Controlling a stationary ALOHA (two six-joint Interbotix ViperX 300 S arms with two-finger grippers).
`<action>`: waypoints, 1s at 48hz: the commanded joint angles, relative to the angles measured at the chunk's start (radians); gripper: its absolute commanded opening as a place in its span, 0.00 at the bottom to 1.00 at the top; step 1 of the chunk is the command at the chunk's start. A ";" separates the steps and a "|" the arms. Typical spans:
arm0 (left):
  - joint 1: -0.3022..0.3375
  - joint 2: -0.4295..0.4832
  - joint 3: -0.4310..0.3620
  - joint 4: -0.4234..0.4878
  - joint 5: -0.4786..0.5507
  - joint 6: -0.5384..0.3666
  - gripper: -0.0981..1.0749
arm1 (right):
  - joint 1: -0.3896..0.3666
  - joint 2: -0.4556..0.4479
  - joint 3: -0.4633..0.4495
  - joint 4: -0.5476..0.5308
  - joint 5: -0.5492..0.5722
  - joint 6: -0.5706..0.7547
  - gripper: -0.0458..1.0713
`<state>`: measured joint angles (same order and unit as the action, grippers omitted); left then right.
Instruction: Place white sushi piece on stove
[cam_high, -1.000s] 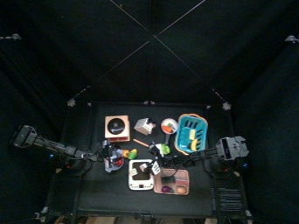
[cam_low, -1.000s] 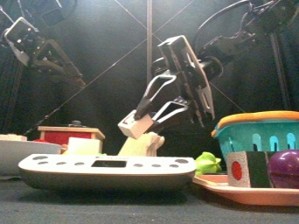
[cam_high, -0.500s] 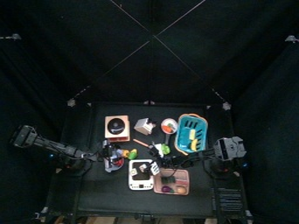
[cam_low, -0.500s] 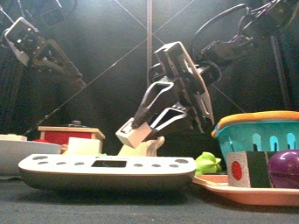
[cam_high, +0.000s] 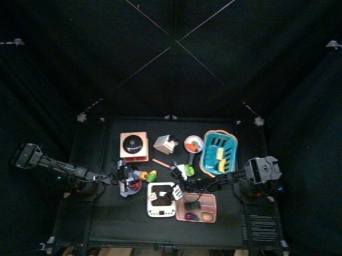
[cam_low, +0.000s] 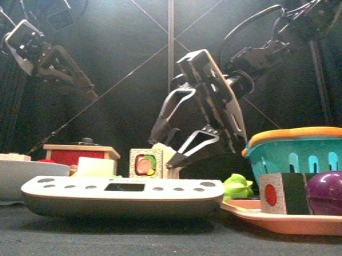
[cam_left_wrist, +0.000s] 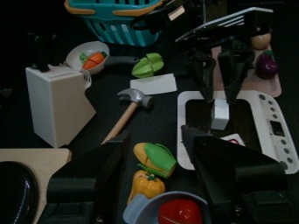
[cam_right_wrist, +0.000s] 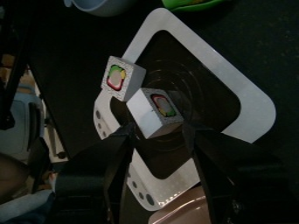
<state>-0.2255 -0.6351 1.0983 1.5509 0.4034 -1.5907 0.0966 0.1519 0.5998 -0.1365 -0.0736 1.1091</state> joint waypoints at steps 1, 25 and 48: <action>0.003 0.002 -0.011 0.002 0.002 -0.002 0.82 | -0.003 -0.023 -0.020 0.000 0.021 -0.003 0.78; 0.003 0.000 -0.009 0.002 0.000 -0.002 0.82 | -0.002 -0.032 -0.035 -0.008 0.074 -0.006 0.78; 0.003 0.002 -0.009 -0.005 -0.006 -0.003 0.82 | 0.000 -0.037 -0.066 -0.051 0.127 -0.008 0.78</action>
<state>-0.2255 -0.6351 1.1014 1.5493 0.4004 -1.5907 0.0951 0.1519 0.5584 -0.1749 0.0506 1.1029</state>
